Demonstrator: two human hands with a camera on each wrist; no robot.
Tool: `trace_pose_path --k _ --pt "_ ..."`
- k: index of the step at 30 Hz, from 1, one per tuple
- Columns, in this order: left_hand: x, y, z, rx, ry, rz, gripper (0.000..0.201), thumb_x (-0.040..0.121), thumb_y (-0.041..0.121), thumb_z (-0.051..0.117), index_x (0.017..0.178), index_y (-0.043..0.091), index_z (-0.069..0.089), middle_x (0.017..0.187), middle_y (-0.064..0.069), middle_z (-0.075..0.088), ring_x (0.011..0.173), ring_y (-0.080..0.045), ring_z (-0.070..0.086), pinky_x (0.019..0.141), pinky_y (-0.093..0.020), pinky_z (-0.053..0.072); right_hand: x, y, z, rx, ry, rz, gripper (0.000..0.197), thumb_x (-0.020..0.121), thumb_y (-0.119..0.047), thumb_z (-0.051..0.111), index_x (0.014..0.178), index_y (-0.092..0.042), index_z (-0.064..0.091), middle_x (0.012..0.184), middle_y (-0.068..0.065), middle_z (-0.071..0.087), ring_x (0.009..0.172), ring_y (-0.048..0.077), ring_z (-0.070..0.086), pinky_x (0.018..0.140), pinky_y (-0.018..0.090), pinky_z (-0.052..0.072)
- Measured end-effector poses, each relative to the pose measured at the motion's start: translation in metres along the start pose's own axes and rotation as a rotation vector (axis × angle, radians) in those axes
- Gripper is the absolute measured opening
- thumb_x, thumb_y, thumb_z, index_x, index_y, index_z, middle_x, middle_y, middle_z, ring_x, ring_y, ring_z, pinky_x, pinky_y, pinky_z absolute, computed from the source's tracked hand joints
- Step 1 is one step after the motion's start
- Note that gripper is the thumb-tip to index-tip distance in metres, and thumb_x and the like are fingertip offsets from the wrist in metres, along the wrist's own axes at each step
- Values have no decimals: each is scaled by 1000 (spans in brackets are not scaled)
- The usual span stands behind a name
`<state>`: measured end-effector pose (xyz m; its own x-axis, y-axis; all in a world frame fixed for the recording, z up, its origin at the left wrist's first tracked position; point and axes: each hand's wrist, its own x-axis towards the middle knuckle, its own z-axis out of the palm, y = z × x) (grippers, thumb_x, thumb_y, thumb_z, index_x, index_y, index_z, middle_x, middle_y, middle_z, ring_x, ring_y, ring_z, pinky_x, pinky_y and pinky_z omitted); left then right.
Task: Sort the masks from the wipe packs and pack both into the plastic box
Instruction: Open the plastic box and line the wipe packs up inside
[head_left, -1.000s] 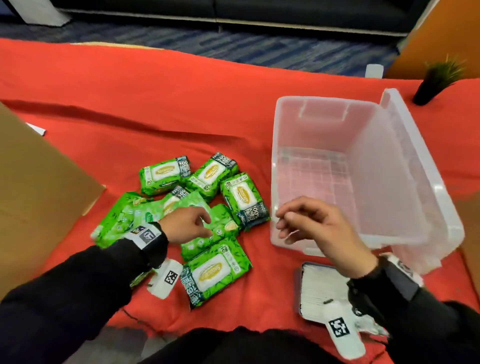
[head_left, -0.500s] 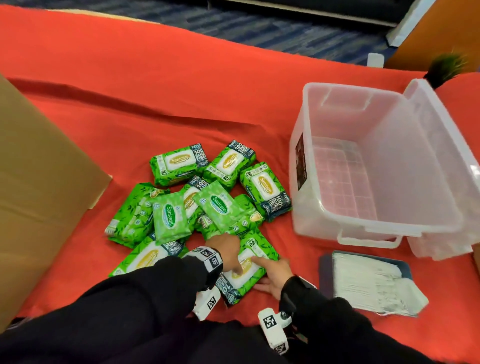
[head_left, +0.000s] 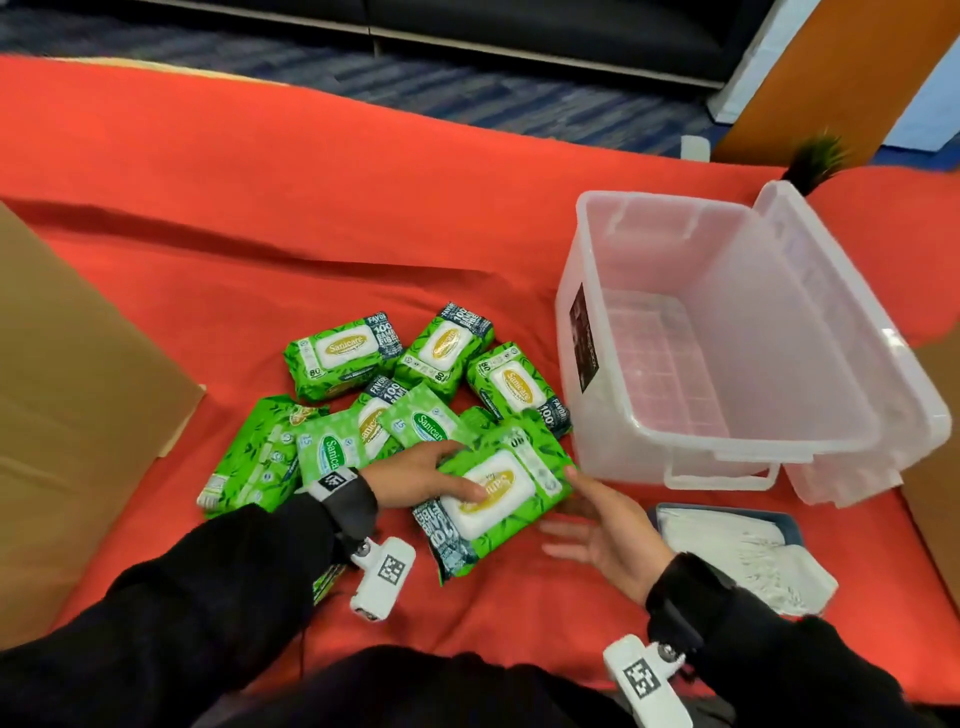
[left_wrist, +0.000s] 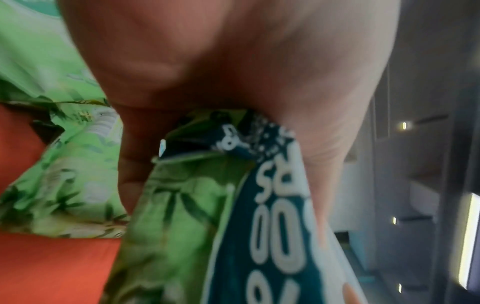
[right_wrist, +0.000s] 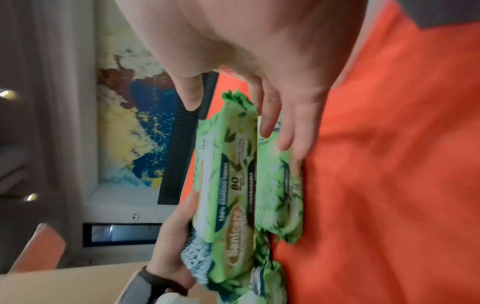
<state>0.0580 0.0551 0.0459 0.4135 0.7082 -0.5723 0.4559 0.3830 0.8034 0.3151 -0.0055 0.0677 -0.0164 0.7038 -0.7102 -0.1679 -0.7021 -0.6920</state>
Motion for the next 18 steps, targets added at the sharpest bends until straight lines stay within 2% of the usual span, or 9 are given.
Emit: trace_pose_path --k 2,3,5,7,10,12,13,16,18 --pt "-8 10 -6 -163 80 16 27 90 12 74 108 24 58 89 27 69 79 14 63 64 0 42 15 -18 3 -154 82 -99 28 97 -41 63 117 -20 66 113 7 70 100 26 67 82 42 54" --pt "-13 7 -13 -258 120 29 37 88 16 77 117 22 56 100 19 69 80 15 62 66 0 42 26 -26 8 -245 124 -159 25 98 -38 63 116 -21 64 114 5 69 103 23 65 83 40 52" --pt "-12 1 -25 -423 240 53 92 72 33 90 148 19 40 130 6 57 107 -2 59 90 -13 43 58 -43 22 -453 174 -279 27 94 -22 68 120 -18 63 115 4 68 106 24 64 86 36 49" --pt "-7 -6 -37 -523 332 79 110 60 34 94 151 23 34 139 7 54 122 -13 53 108 -30 39 91 -62 45 -728 163 -371 37 88 -5 65 122 -17 64 116 6 67 110 28 64 91 33 49" --pt "-7 -10 -51 -655 433 64 99 53 35 98 138 20 50 132 0 67 118 -20 65 104 -39 49 119 -98 93 -1320 28 -482 39 87 -4 55 121 -18 68 125 9 68 116 30 63 93 33 50" --pt "-8 -13 -55 -692 513 59 59 71 18 89 118 27 55 117 1 72 107 -17 68 86 -30 53 134 -116 119 -1690 -97 -514 29 91 -12 58 117 -13 70 120 13 70 113 33 65 86 33 51" --pt "-7 -15 -56 -721 550 61 52 77 12 85 112 31 52 114 3 71 105 -14 67 86 -30 52 143 -122 130 -1874 -171 -533 25 92 -16 60 114 -12 71 115 14 71 109 34 67 81 32 51" --pt "-8 -20 -56 -799 601 55 55 81 13 82 118 31 45 112 6 68 98 -8 64 89 -33 48 168 -131 149 -2358 -414 -465 25 85 -28 66 108 -19 71 104 6 73 98 30 71 85 35 56" --pt "-4 -31 -58 -858 629 46 53 82 12 80 124 27 51 114 3 72 100 -15 68 84 -33 50 181 -133 155 -2571 -538 -341 45 78 -37 64 121 -26 70 115 3 72 105 25 68 95 39 52"
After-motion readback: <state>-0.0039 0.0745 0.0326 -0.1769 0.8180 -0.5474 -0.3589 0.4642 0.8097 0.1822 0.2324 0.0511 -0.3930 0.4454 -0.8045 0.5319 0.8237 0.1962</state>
